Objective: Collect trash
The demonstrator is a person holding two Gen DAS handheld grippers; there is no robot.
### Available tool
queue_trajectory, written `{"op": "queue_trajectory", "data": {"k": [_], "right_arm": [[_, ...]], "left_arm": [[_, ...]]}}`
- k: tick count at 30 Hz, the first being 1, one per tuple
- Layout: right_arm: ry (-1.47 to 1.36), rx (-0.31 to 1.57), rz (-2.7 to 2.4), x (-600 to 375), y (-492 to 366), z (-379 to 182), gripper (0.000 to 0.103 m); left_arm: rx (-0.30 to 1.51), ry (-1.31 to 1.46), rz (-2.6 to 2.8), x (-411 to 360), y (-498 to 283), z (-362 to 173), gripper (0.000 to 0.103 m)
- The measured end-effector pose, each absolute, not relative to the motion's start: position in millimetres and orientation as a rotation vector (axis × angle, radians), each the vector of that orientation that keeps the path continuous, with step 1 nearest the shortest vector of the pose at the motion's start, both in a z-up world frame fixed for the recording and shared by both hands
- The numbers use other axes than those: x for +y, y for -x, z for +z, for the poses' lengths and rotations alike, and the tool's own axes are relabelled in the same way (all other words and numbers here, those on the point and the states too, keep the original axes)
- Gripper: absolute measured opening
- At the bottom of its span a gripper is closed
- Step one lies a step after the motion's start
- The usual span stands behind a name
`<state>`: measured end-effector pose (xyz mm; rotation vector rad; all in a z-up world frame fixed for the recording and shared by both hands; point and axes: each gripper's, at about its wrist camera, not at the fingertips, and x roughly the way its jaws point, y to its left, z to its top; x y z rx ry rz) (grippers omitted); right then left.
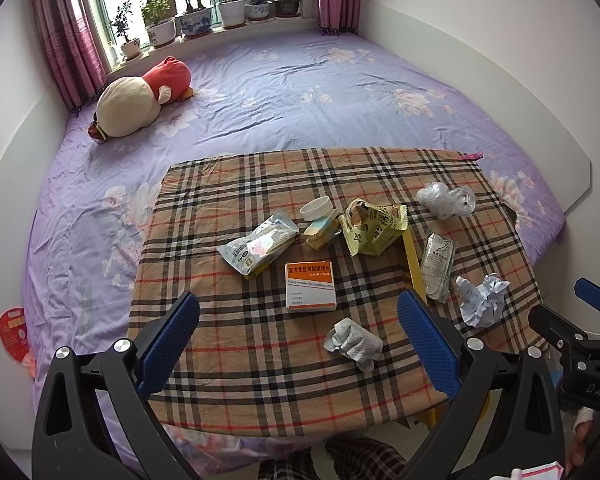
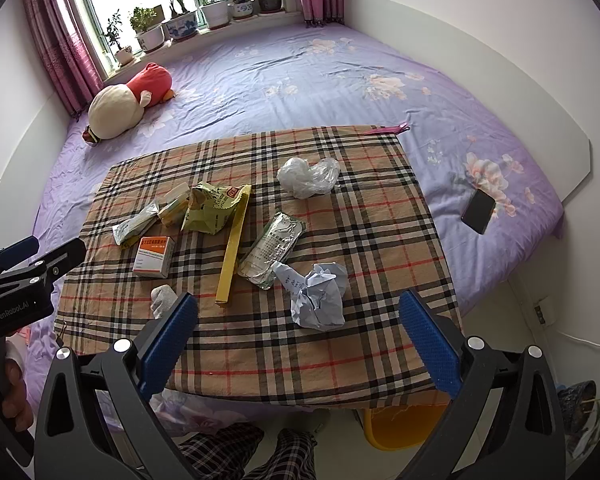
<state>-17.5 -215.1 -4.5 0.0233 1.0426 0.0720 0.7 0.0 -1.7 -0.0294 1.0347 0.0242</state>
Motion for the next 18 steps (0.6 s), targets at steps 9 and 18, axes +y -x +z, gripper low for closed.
{"op": "queue_trajectory", "data": {"k": [9,18], "right_arm": [[-0.021,1.046,0.073,-213.1,14.8,-8.3,0.1],[-0.019,1.046,0.073,-213.1,14.6,-8.0,0.1]], "left_arm": [[1.037,0.029,0.025,0.5,-1.2,-2.1,0.098],[1.037,0.029,0.024,0.0,-1.8,-2.1,0.098]]}}
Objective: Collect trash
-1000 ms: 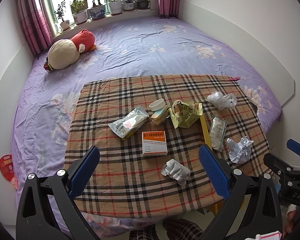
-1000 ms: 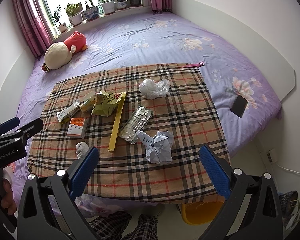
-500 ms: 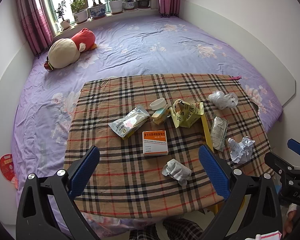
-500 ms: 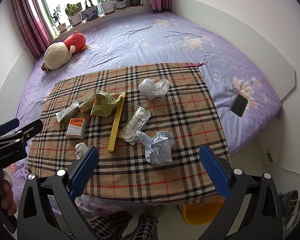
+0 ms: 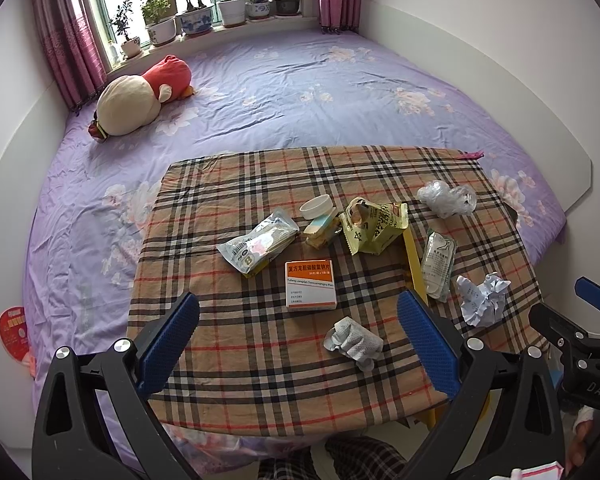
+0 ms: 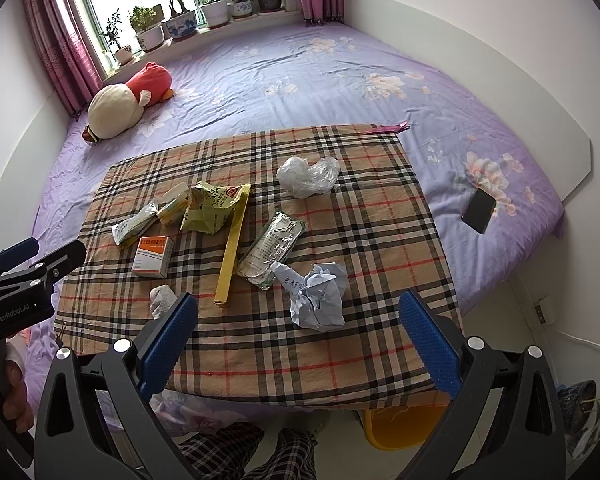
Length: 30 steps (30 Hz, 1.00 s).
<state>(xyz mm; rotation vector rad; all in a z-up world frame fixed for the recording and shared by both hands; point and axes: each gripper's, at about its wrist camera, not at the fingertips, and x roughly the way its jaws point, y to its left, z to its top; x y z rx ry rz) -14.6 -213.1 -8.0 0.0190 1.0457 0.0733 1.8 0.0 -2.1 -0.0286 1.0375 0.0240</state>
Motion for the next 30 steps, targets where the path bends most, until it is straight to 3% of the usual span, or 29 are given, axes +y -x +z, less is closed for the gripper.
{"op": "queue_trajectory", "data": {"k": [30], "right_arm": [[-0.041,1.061,0.074,-213.1,21.2,-25.2,0.1]], "left_arm": [[1.047,0.029,0.009,8.6,11.4,-25.1,0.098]]}}
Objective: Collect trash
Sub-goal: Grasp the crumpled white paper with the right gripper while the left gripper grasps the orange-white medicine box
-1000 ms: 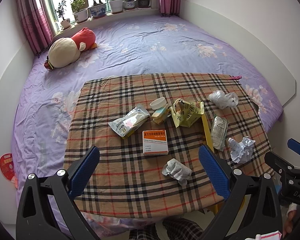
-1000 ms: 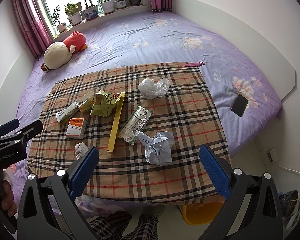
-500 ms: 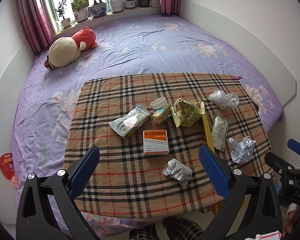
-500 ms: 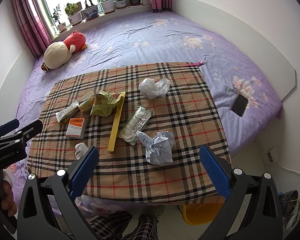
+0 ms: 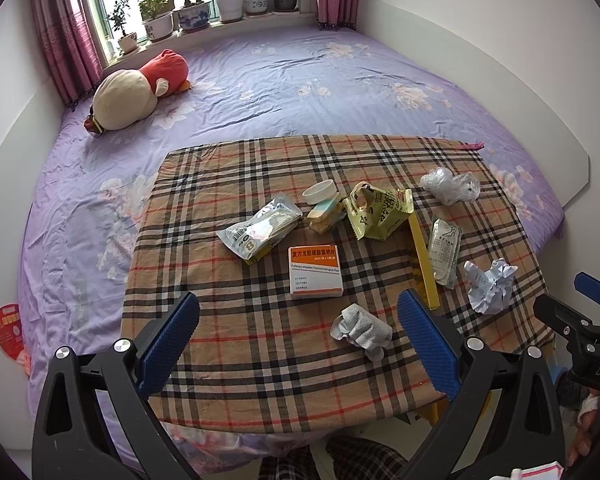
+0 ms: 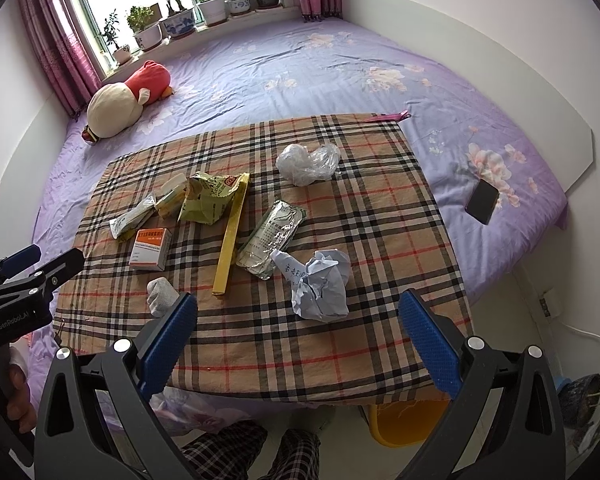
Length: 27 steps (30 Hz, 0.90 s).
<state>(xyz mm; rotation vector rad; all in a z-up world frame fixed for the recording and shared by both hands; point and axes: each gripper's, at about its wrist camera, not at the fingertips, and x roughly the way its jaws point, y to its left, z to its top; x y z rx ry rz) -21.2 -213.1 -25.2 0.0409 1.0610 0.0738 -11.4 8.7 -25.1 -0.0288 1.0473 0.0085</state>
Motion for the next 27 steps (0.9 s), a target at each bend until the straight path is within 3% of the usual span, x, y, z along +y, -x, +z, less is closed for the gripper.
{"op": "queue_trajectory", "data": {"k": [10,20,27], "right_arm": [[-0.067,1.137,0.084,-212.3,26.2,-67.5,0.1],[-0.117,1.145,0.083,-218.0,5.4,-100.7,0.1],[-0.067,1.156,0.048,-218.3,-11.9,-118.2,0.093]], "left_arm": [[1.157,0.068,0.002,26.6,16.8,-74.6,0.098],[1.242,0.101,-0.048,18.0,-25.5,-115.2,0.098],[1.248,0.104,-0.05,9.8,-46.7,-123.2,0.098]]}}
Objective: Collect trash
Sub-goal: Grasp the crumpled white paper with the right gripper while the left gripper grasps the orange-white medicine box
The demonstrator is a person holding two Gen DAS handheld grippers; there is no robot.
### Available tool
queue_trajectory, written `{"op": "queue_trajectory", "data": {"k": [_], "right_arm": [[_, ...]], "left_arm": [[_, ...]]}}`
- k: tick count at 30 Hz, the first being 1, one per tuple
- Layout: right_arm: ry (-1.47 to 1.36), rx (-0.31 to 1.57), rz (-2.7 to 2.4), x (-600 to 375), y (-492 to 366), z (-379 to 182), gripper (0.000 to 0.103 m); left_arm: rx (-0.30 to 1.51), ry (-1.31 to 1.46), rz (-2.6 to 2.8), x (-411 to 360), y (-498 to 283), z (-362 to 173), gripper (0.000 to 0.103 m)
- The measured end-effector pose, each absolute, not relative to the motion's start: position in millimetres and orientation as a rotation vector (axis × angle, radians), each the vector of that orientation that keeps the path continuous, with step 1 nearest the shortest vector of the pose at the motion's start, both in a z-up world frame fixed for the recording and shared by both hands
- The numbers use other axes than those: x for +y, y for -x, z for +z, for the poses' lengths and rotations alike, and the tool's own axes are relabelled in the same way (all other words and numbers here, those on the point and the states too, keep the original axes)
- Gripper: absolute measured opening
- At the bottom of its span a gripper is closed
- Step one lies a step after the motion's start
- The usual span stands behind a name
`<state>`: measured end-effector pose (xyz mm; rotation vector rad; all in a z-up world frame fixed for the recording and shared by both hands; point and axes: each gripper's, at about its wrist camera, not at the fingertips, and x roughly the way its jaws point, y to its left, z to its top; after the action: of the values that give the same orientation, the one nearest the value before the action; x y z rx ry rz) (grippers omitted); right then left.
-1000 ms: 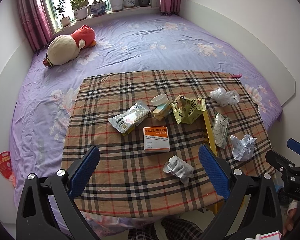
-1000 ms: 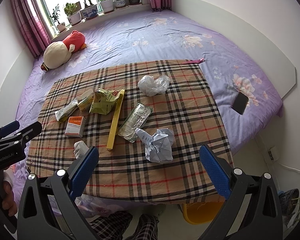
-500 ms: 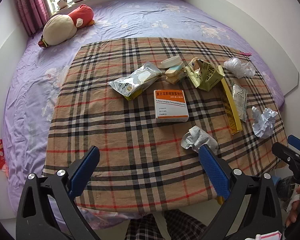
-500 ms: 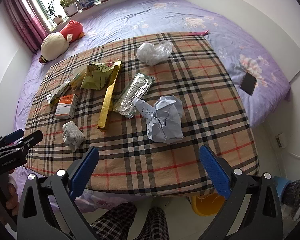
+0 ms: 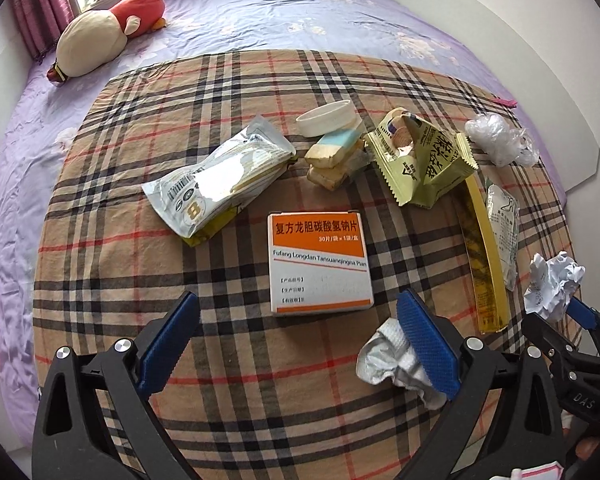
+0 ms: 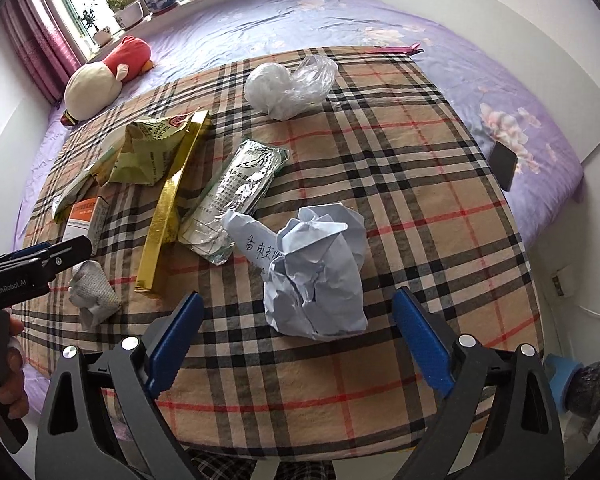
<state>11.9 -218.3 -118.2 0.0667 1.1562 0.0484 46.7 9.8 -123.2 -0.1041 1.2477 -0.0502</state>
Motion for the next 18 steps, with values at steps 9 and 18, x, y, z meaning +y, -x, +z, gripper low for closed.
{"op": "queue_trajectory", "data": {"k": [9,18], "right_arm": [[-0.039,1.134,0.06,-216.4,-19.4,-122.3,0.09],[0.049,1.092,0.055,-207.6,-18.4,-121.1,0.065]], "left_arm": [[1.237,0.075,-0.035,4.1,-61.7,-128.0,0.096],[1.222,0.007,-0.007,-4.9,-62.7,-131.9,0.092]]}}
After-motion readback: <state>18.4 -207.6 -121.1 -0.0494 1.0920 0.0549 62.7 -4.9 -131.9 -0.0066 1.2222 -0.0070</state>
